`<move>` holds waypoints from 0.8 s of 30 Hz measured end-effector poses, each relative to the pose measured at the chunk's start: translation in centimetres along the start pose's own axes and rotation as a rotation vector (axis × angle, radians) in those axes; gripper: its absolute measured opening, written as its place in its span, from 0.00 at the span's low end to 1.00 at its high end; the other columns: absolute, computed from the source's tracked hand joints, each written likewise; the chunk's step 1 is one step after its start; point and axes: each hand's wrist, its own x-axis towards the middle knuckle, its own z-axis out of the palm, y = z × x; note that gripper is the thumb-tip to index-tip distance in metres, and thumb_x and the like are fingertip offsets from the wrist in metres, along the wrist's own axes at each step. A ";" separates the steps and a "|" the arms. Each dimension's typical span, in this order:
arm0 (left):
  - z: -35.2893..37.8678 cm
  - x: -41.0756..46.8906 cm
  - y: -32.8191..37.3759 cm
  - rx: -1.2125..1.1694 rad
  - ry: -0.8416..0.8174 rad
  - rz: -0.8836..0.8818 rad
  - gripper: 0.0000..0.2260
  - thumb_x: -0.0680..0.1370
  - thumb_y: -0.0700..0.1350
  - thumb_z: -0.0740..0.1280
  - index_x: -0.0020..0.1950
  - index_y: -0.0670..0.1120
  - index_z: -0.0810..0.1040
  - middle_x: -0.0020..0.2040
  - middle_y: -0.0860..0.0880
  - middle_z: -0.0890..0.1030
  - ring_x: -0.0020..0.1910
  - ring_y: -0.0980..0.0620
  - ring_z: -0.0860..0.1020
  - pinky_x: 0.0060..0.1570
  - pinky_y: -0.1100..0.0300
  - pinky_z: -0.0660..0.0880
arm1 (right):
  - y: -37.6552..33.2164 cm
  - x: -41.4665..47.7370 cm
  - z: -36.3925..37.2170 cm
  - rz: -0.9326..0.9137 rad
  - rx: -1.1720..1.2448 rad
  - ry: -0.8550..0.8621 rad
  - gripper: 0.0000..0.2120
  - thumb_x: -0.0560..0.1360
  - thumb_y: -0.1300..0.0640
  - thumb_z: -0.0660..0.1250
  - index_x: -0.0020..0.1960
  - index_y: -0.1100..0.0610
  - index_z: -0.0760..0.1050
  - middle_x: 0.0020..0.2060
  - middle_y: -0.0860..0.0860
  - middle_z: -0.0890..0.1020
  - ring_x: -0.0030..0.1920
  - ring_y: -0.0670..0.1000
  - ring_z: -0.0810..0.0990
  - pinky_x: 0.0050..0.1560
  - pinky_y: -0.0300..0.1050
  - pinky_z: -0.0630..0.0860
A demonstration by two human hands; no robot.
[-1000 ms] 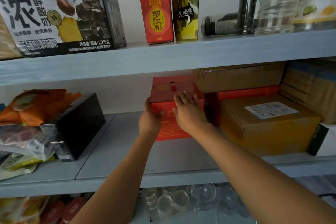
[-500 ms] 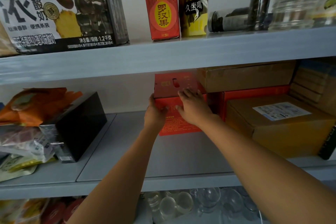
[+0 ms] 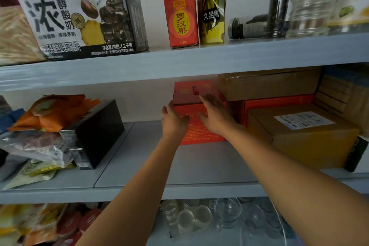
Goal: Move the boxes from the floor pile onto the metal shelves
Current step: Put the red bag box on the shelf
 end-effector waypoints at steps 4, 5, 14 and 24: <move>-0.4 -2.2 1.3 -0.023 0.027 0.088 0.24 0.75 0.42 0.68 0.71 0.48 0.69 0.67 0.44 0.70 0.62 0.41 0.75 0.59 0.45 0.75 | -1.2 -2.6 -1.1 0.071 0.265 0.144 0.27 0.82 0.49 0.60 0.78 0.53 0.60 0.76 0.53 0.64 0.75 0.54 0.63 0.71 0.46 0.61; -0.3 -3.0 1.5 -0.038 -0.021 0.133 0.23 0.76 0.43 0.68 0.71 0.48 0.70 0.67 0.44 0.71 0.63 0.42 0.74 0.61 0.46 0.74 | -1.4 -3.4 -1.5 0.103 0.373 0.176 0.25 0.81 0.49 0.61 0.77 0.53 0.62 0.75 0.53 0.67 0.73 0.53 0.66 0.70 0.44 0.63; 2.3 -13.4 4.8 -0.500 -0.265 0.033 0.16 0.82 0.46 0.63 0.70 0.49 0.72 0.67 0.54 0.75 0.67 0.53 0.73 0.69 0.51 0.70 | 0.5 -14.8 -5.3 0.288 0.931 0.306 0.21 0.81 0.50 0.62 0.73 0.52 0.68 0.60 0.45 0.75 0.61 0.44 0.74 0.68 0.47 0.71; 7.6 -25.1 9.1 -0.641 -0.495 0.031 0.16 0.84 0.46 0.60 0.72 0.49 0.71 0.66 0.52 0.76 0.64 0.51 0.76 0.64 0.53 0.73 | 5.4 -26.9 -9.9 0.434 0.865 0.311 0.20 0.80 0.46 0.63 0.71 0.49 0.70 0.65 0.46 0.75 0.63 0.43 0.73 0.59 0.37 0.71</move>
